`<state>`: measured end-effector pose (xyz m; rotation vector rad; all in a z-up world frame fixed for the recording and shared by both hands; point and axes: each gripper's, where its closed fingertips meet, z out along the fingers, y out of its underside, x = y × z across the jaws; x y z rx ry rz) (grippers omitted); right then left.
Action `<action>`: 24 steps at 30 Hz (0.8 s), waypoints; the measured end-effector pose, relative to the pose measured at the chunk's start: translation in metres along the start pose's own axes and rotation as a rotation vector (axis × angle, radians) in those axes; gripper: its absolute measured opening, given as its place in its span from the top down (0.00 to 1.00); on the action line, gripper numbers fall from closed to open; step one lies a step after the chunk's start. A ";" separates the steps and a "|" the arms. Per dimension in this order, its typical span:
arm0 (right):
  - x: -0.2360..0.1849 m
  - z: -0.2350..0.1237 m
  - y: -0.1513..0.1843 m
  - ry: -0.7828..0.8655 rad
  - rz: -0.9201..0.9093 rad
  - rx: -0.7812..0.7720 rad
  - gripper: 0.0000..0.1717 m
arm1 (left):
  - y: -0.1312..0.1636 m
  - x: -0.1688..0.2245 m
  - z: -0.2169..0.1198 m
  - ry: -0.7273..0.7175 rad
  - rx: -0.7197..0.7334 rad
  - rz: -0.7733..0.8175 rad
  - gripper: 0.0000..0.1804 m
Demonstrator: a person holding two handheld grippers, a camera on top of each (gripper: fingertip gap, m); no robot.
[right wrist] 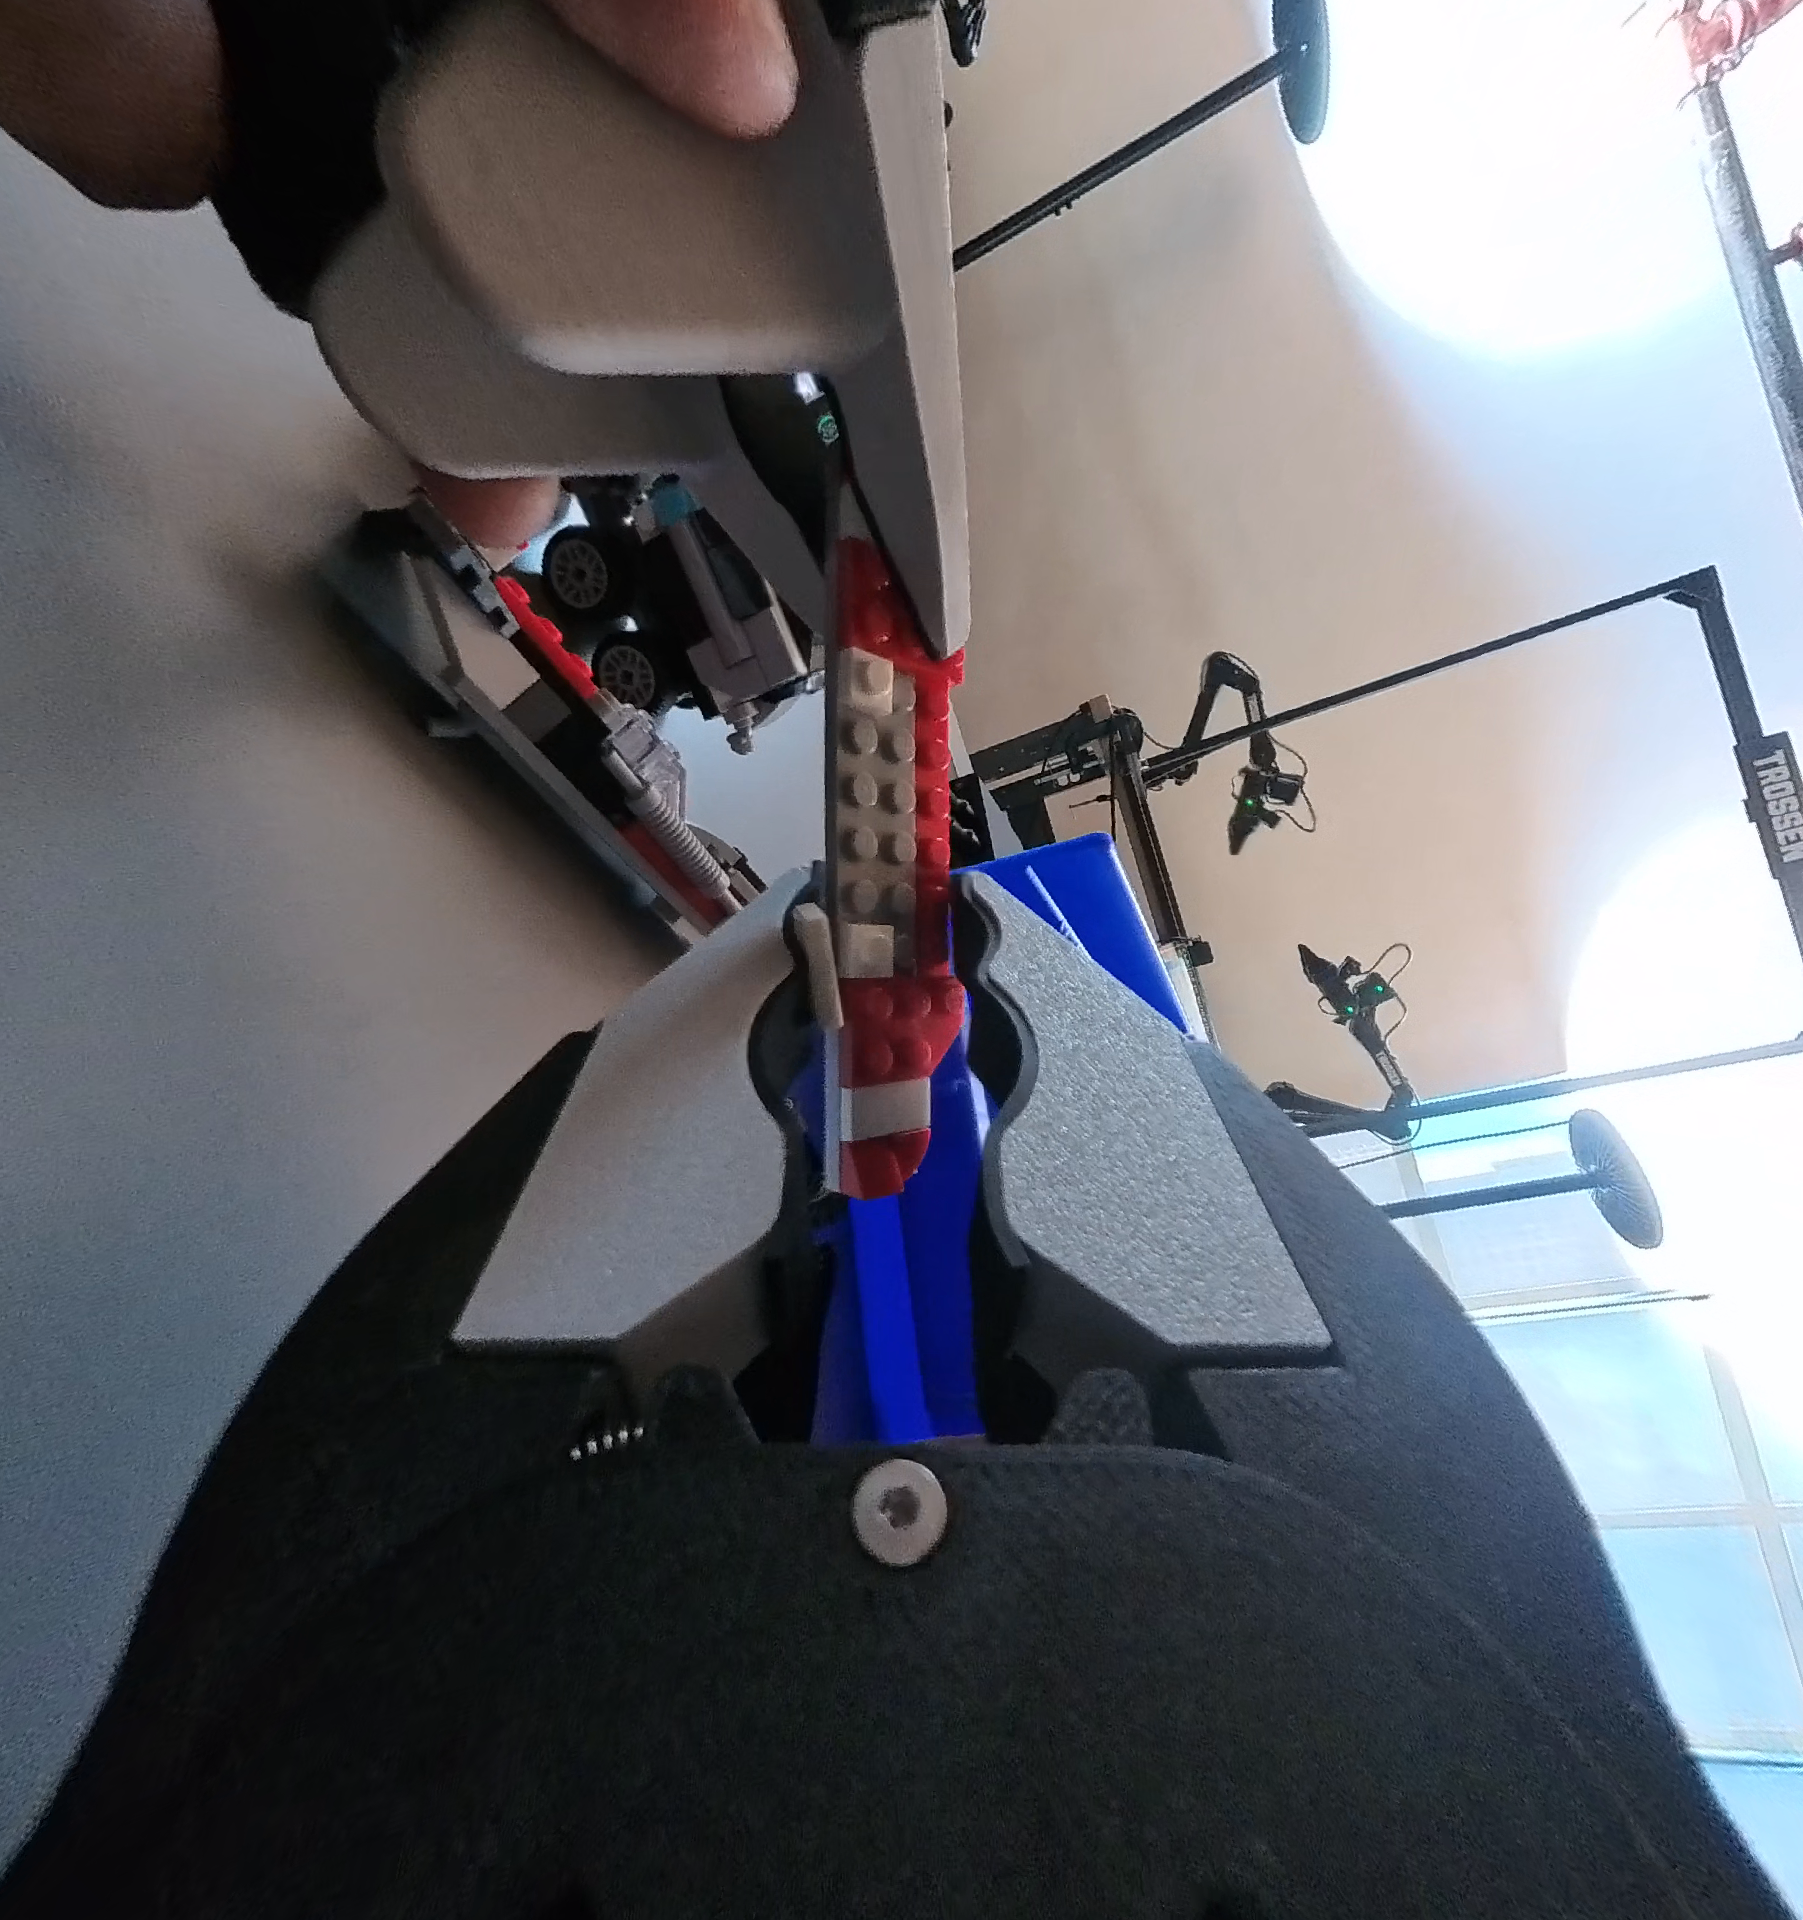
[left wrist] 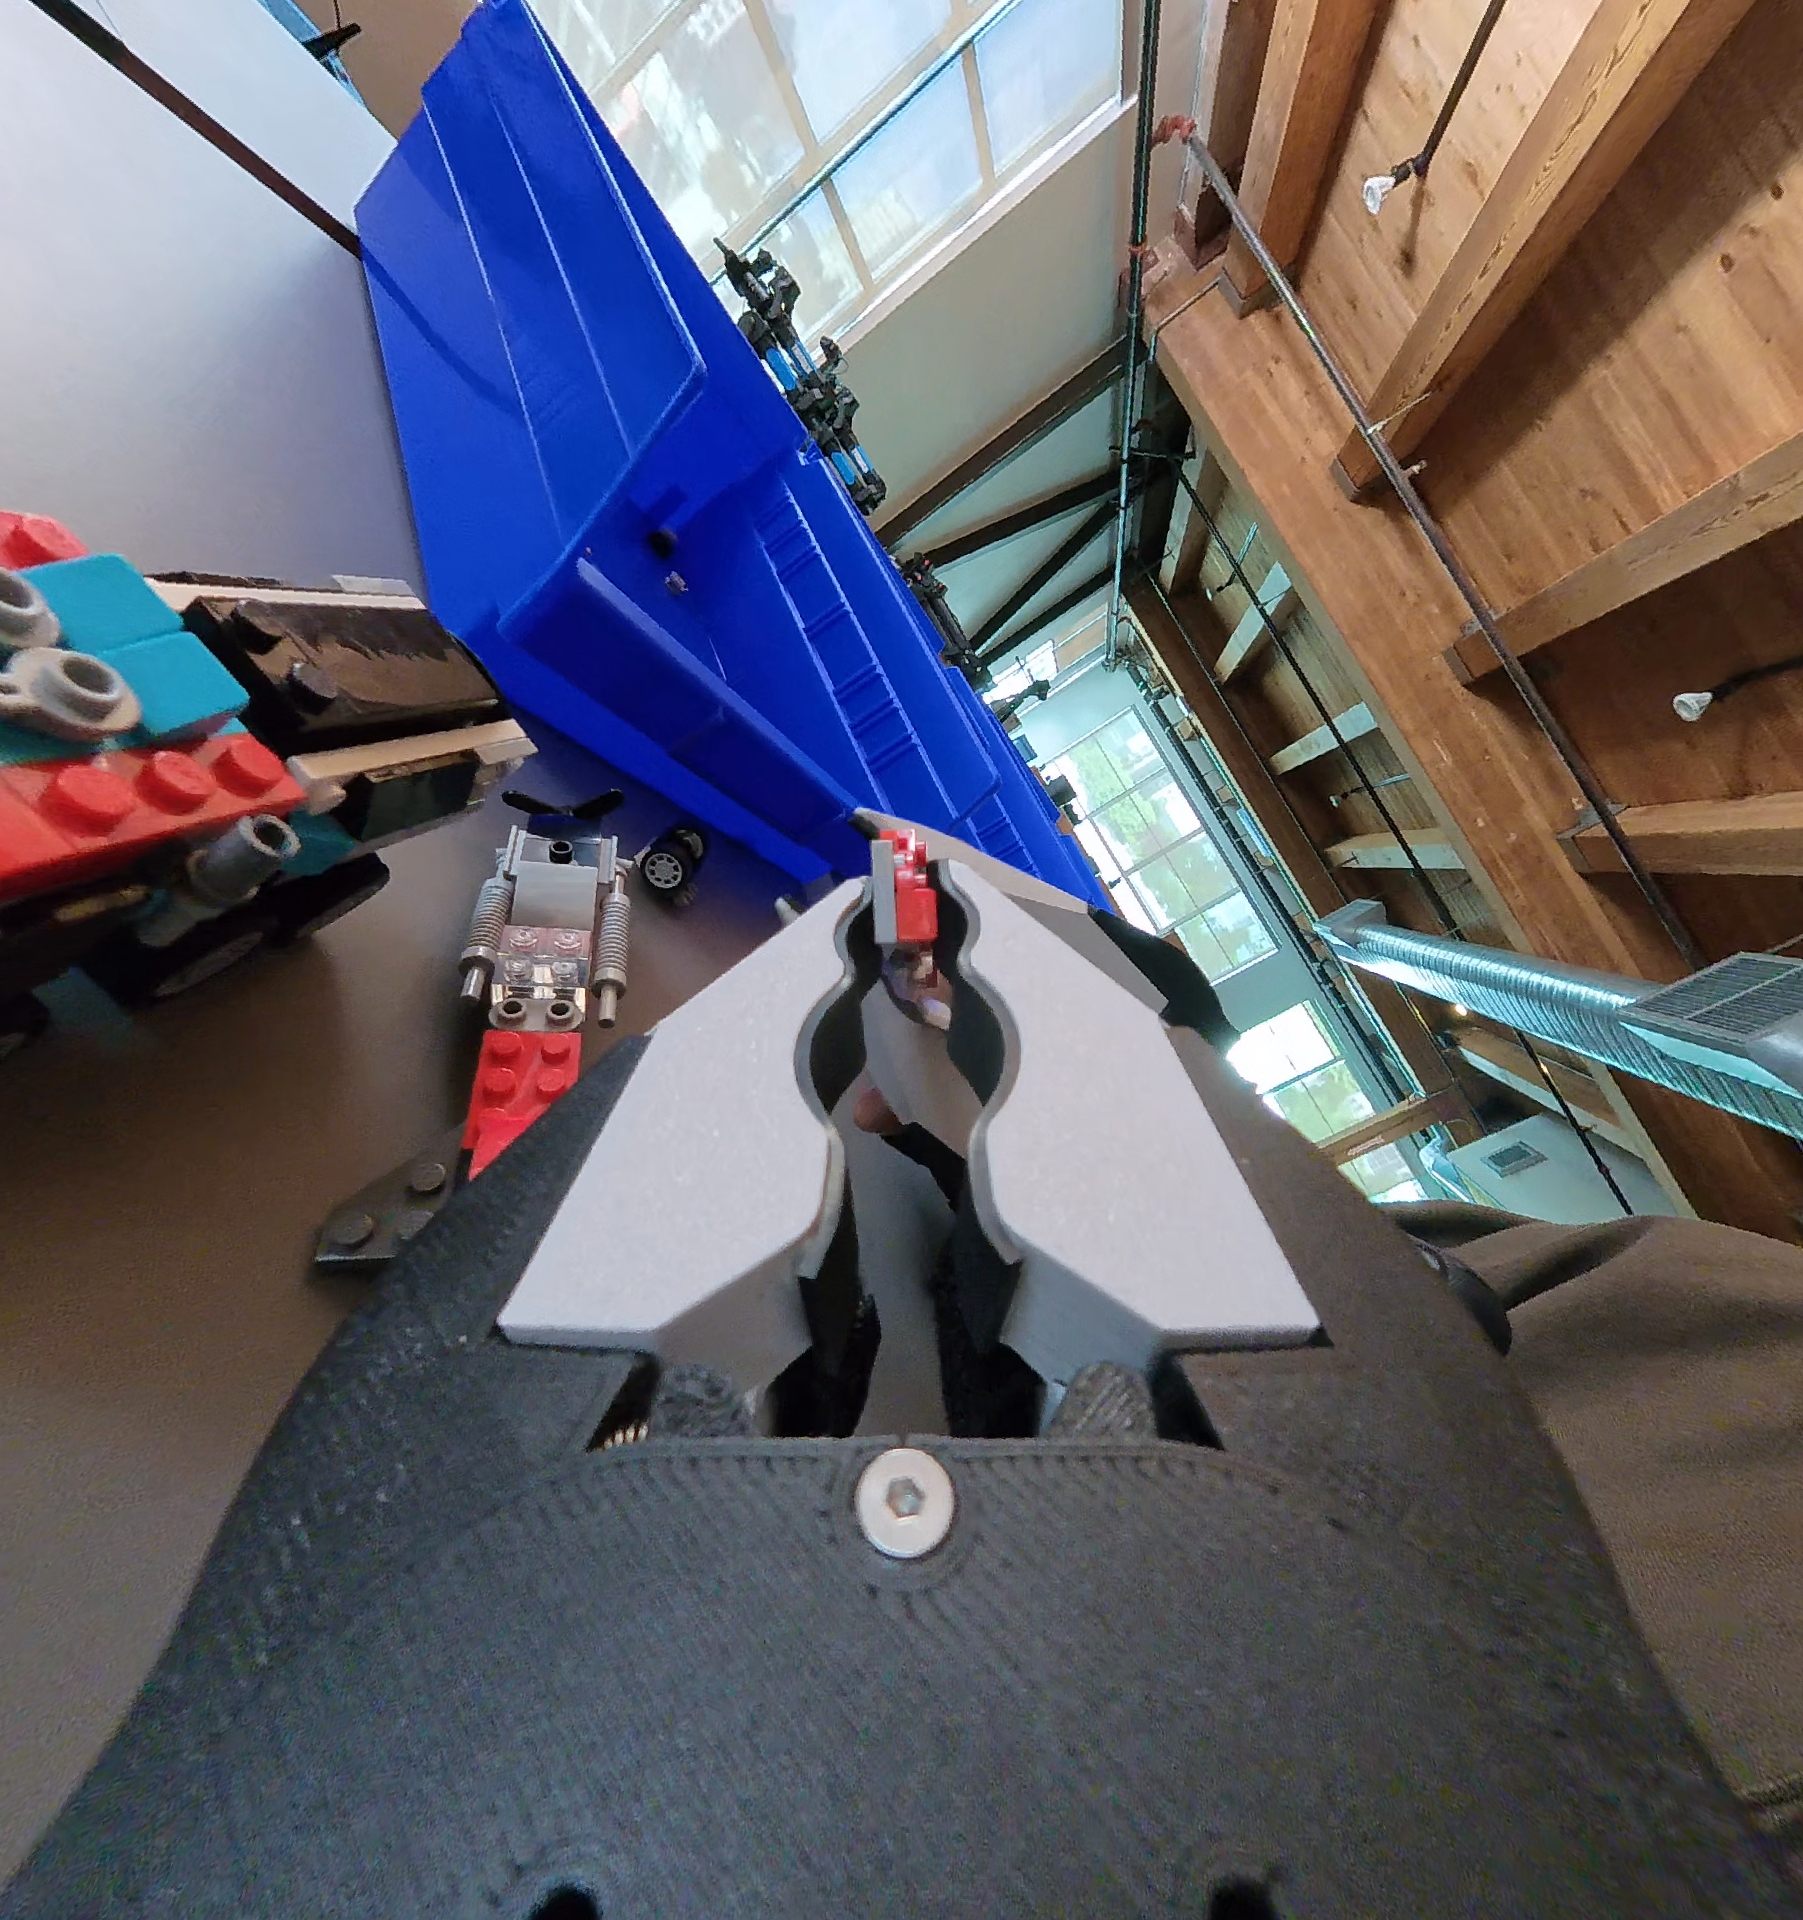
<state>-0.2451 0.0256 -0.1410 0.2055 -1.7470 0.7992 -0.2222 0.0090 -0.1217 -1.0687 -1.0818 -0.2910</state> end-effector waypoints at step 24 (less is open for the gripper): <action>0.033 -0.017 0.028 0.055 0.191 -0.098 0.83 | -0.038 -0.015 -0.021 -0.023 0.217 -0.075 0.95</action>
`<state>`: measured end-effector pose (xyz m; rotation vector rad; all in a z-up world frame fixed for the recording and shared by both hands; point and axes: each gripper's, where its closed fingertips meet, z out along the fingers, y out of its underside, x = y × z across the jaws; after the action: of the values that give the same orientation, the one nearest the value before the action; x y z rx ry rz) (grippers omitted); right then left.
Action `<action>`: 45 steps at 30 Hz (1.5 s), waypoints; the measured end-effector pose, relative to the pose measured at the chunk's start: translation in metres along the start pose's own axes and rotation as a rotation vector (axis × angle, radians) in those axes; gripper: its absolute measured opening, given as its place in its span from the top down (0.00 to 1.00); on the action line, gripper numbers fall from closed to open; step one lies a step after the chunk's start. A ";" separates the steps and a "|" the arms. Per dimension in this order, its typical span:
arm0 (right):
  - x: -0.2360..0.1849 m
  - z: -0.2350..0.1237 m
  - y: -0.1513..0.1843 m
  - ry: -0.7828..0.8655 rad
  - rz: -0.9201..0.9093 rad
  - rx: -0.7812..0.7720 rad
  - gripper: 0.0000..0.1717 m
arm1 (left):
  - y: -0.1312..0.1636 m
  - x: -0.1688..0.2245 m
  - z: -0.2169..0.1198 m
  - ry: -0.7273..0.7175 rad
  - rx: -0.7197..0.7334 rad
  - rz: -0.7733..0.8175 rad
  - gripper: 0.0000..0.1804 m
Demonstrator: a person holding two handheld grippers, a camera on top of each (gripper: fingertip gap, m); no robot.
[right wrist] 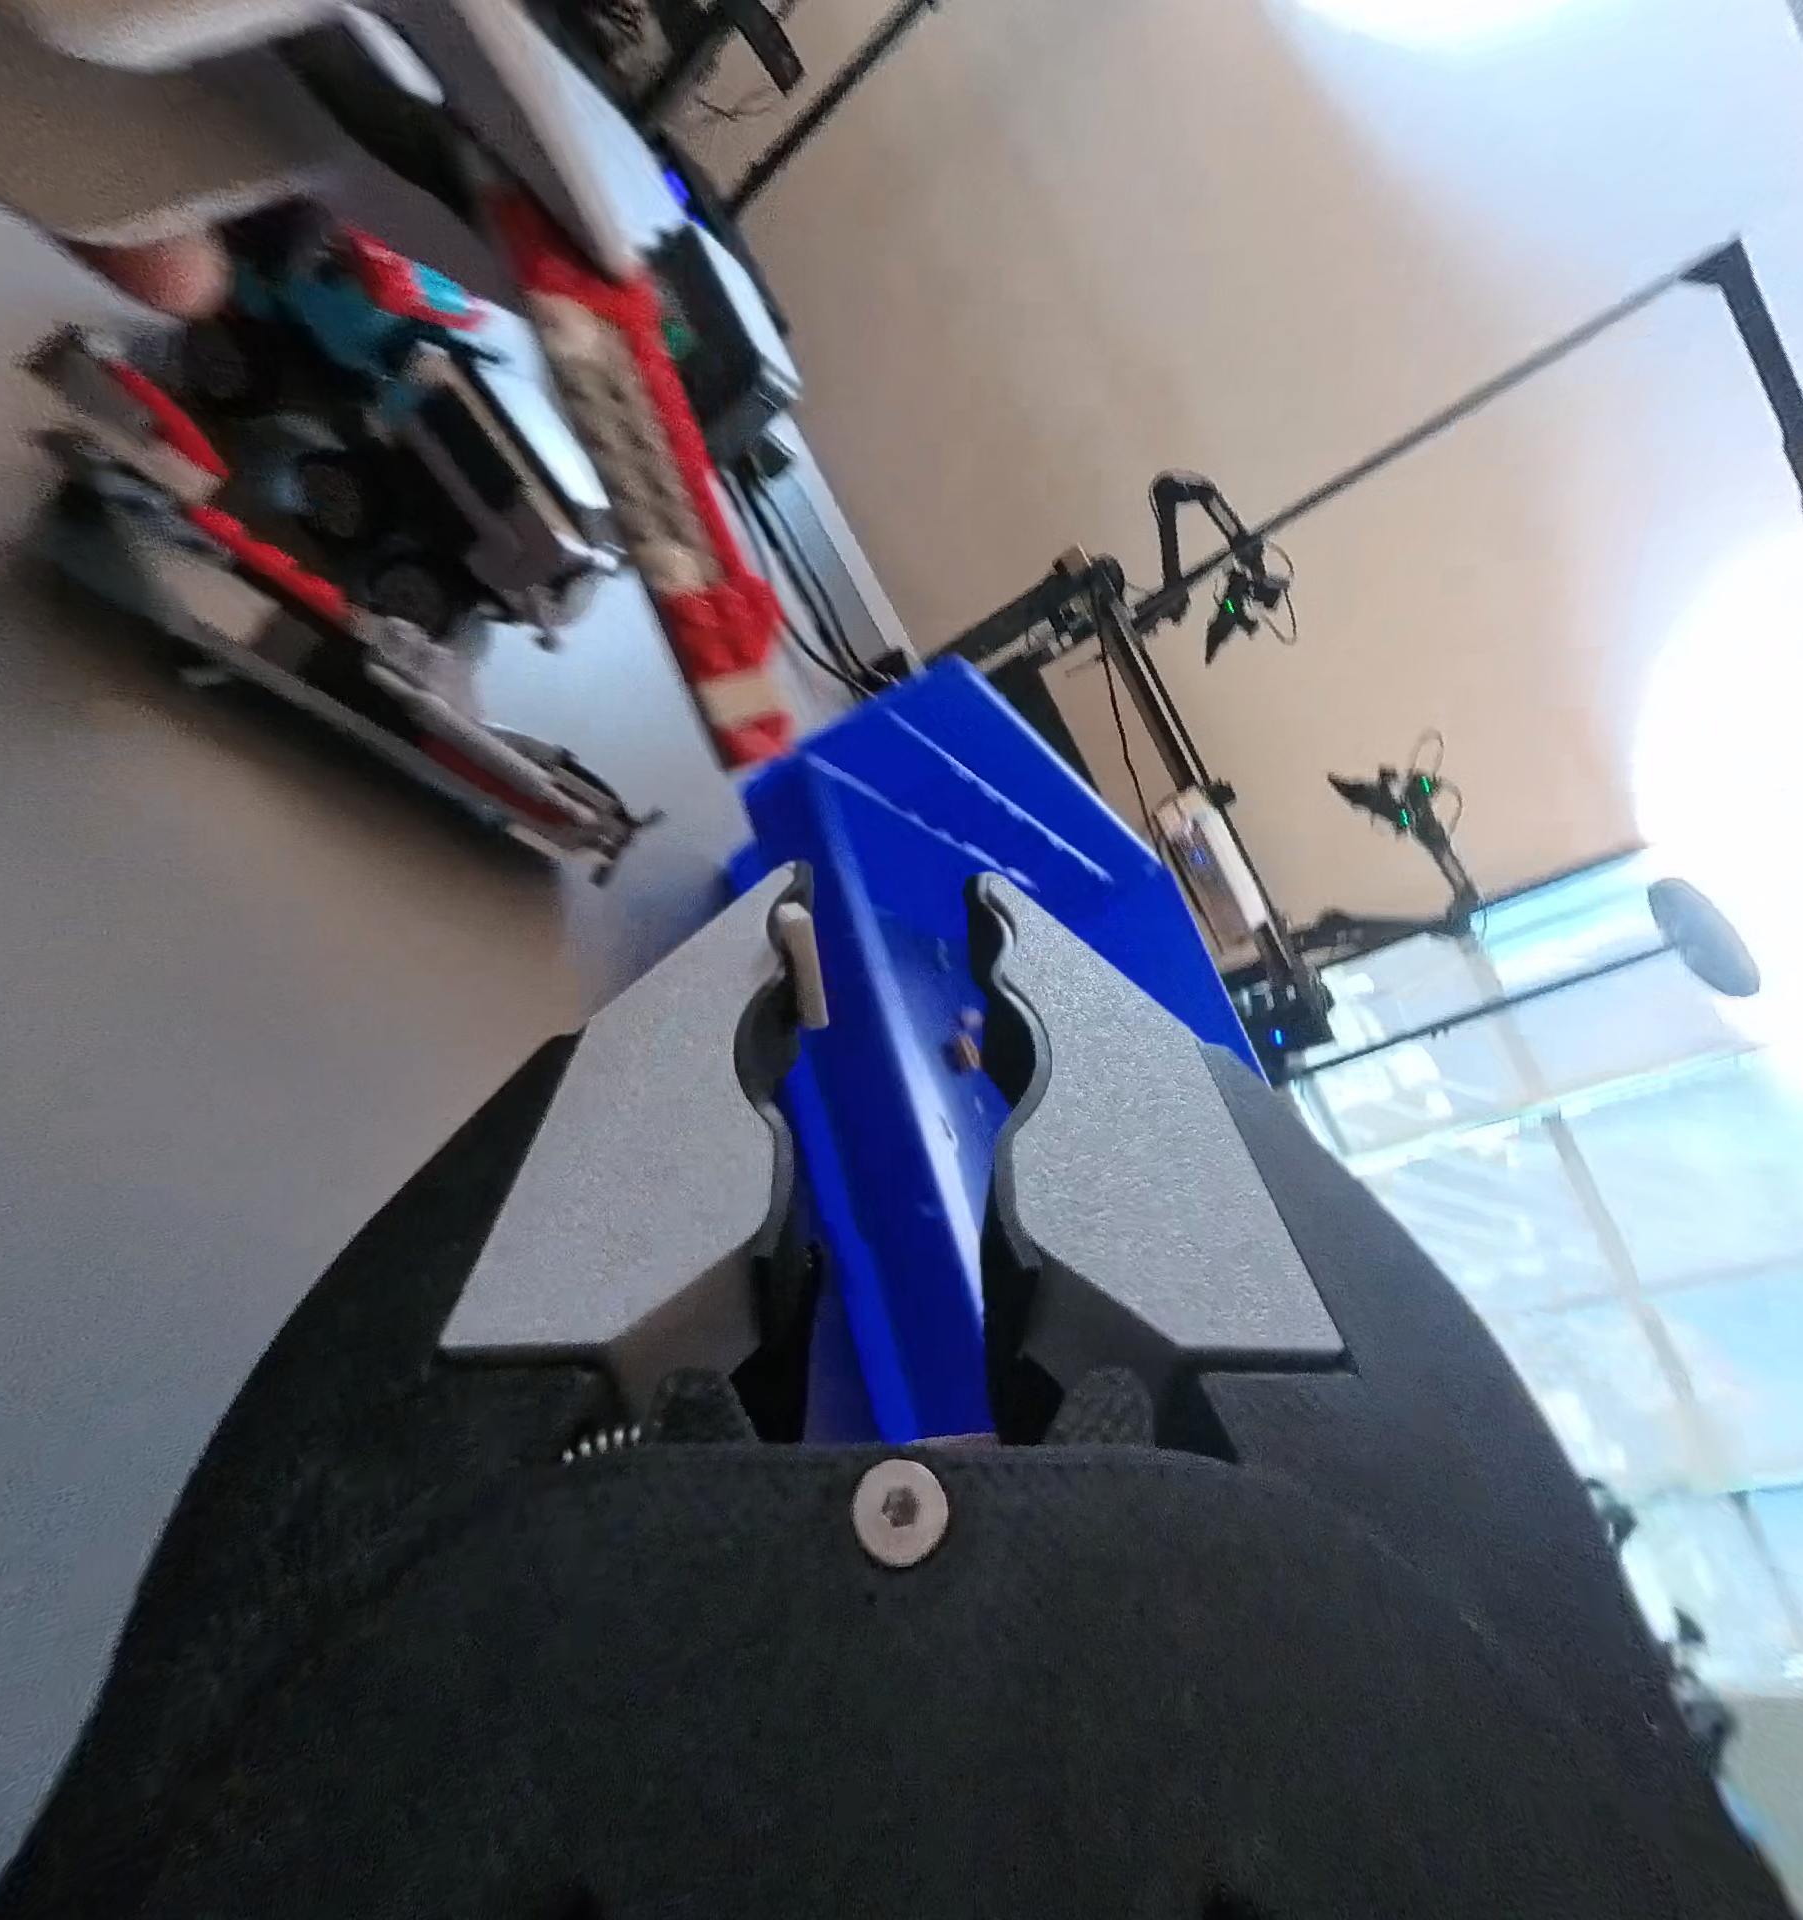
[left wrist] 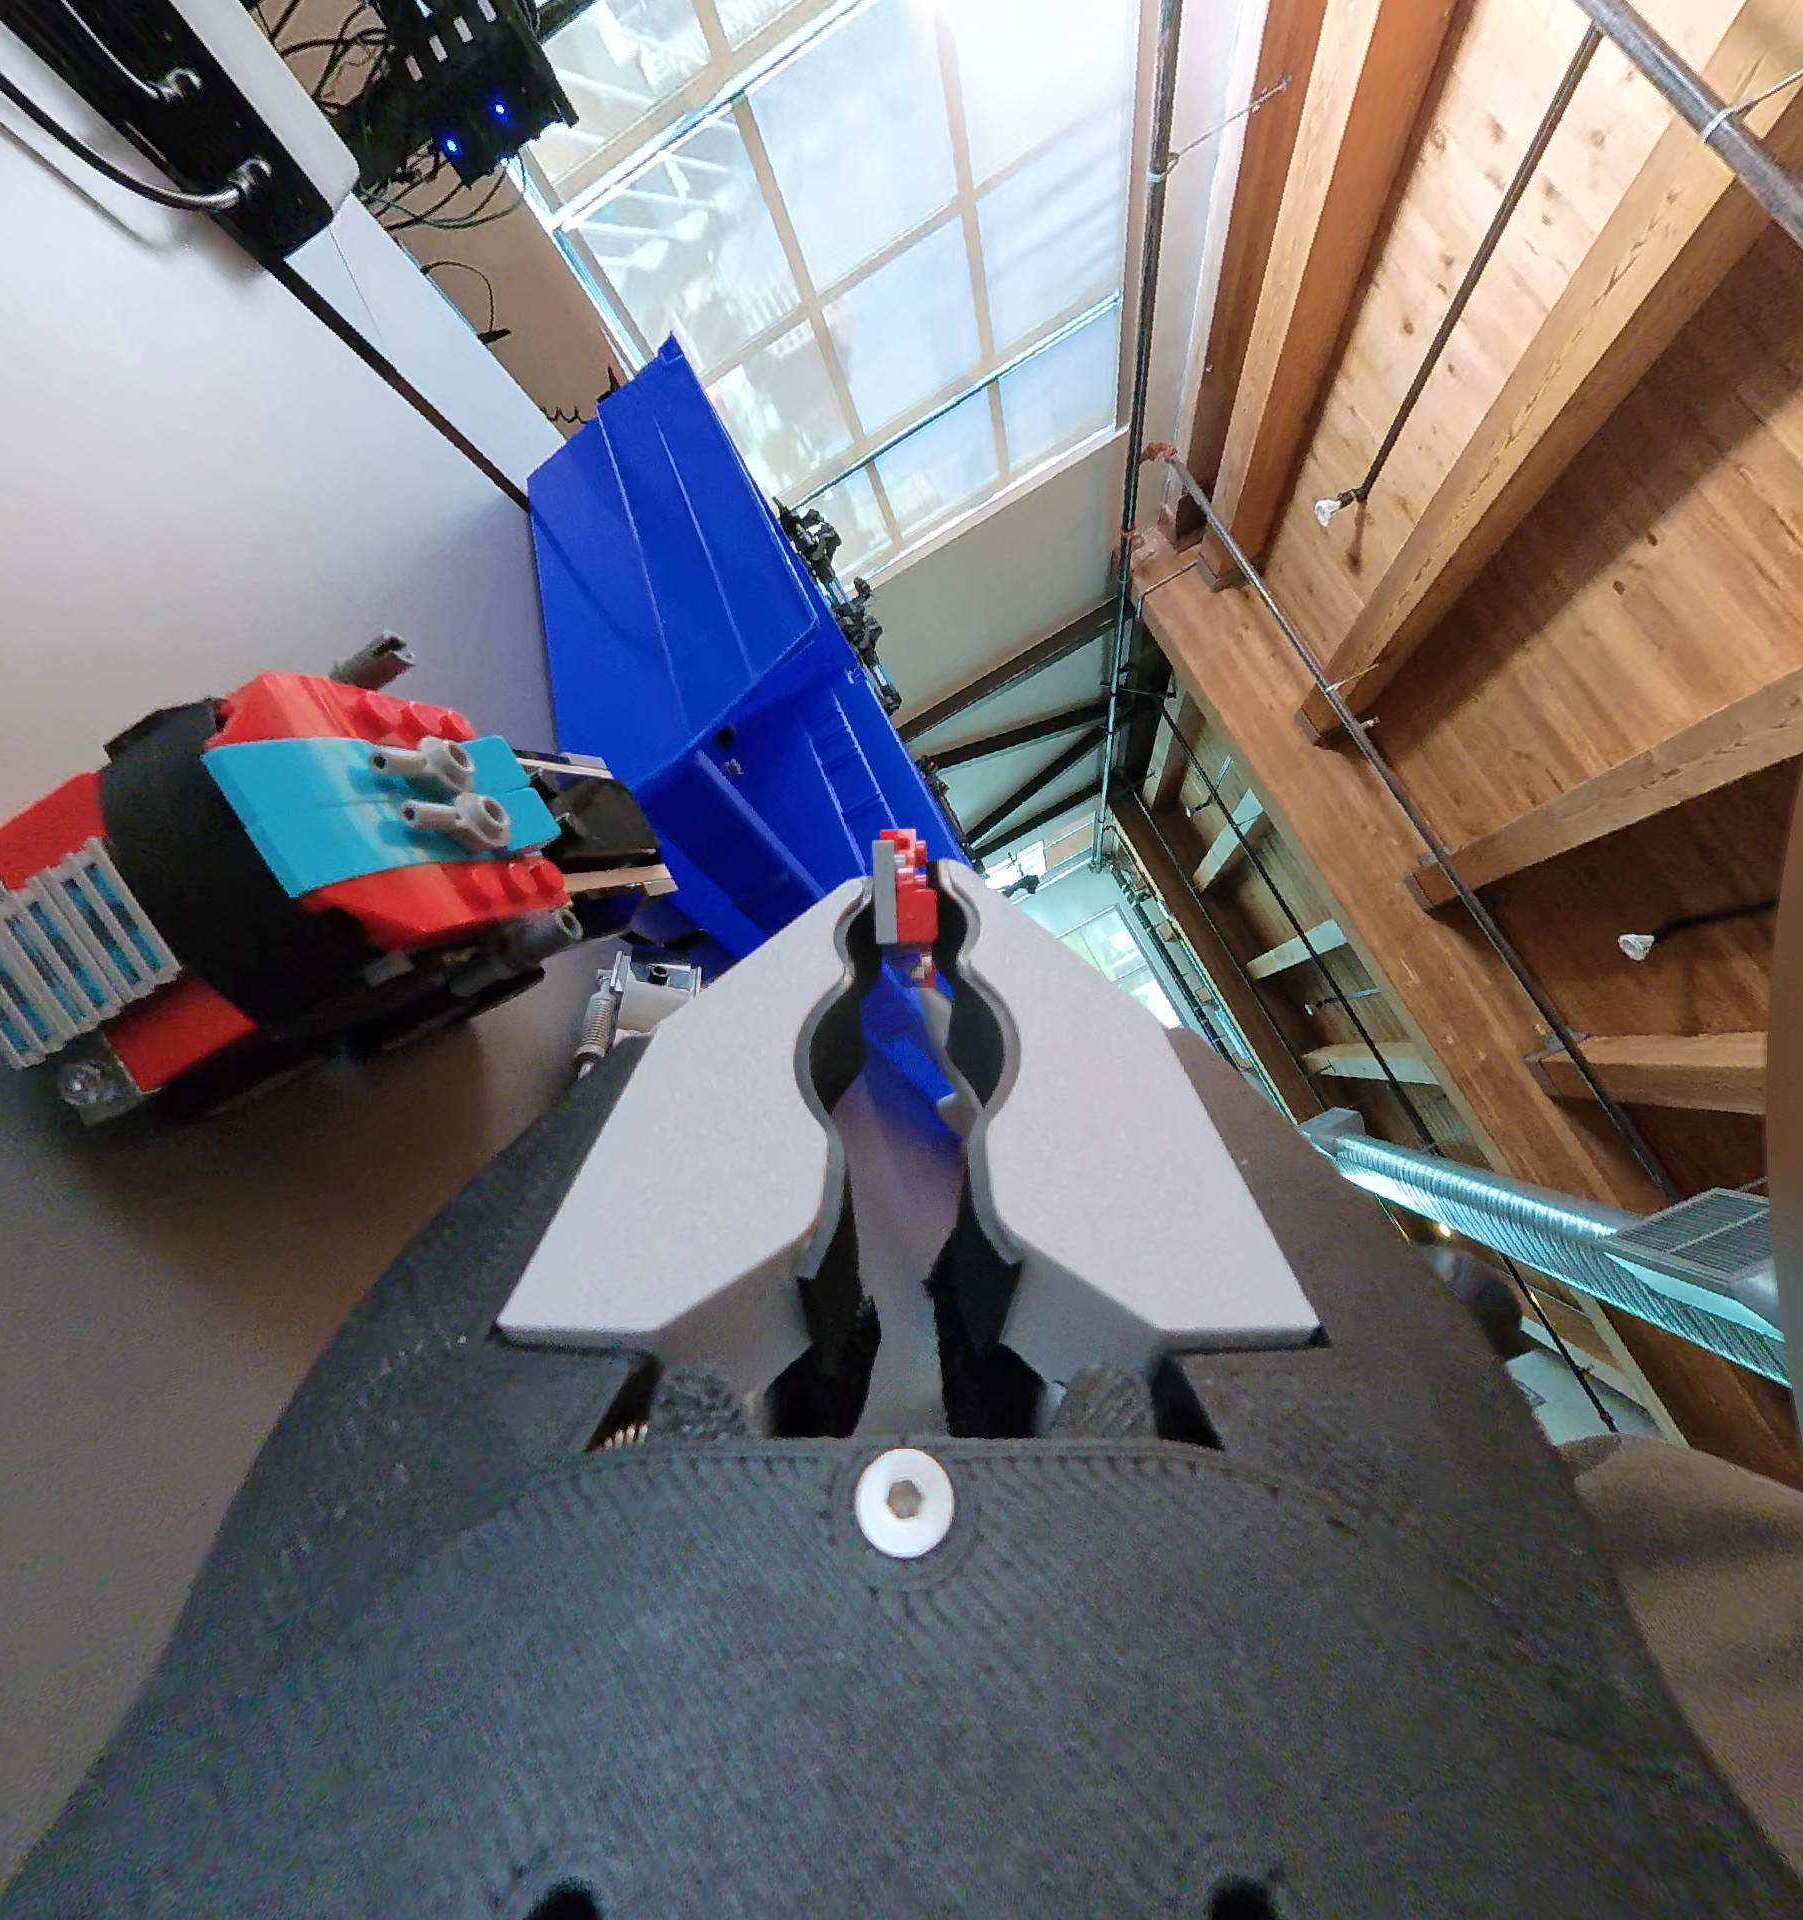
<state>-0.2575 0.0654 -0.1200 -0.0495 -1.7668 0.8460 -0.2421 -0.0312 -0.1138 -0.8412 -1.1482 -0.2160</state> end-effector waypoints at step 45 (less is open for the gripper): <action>-0.023 0.006 -0.044 -0.387 0.170 0.229 0.80 | 0.009 0.025 0.007 0.093 -0.097 0.121 0.95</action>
<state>-0.2377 0.0201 -0.1145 0.1236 -2.0308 1.2419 -0.2314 -0.0135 -0.0950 -0.9739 -1.0031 -0.2099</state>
